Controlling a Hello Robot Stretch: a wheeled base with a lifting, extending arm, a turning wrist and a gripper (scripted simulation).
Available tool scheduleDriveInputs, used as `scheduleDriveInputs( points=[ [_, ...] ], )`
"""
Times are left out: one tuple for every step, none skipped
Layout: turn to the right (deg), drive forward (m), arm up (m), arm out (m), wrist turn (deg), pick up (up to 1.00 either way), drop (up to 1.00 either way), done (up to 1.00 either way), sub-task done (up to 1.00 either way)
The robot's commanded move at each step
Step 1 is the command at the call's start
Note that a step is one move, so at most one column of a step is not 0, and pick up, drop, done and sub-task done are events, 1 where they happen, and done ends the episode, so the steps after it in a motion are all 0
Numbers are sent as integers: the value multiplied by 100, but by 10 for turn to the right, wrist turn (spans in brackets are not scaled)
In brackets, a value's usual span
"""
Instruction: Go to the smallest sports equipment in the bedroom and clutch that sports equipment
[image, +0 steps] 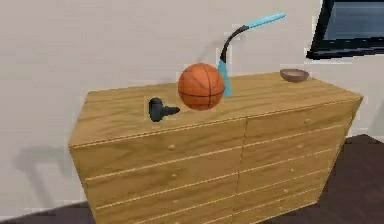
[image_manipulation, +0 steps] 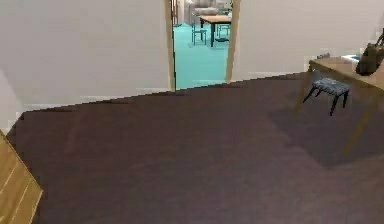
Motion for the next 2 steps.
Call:
scheduleDriveInputs(
  points=[
    [-450,0,0,0,0,0,0,0,0],
    [-390,0,0,0,0,0,0,0,0]
  ],
)
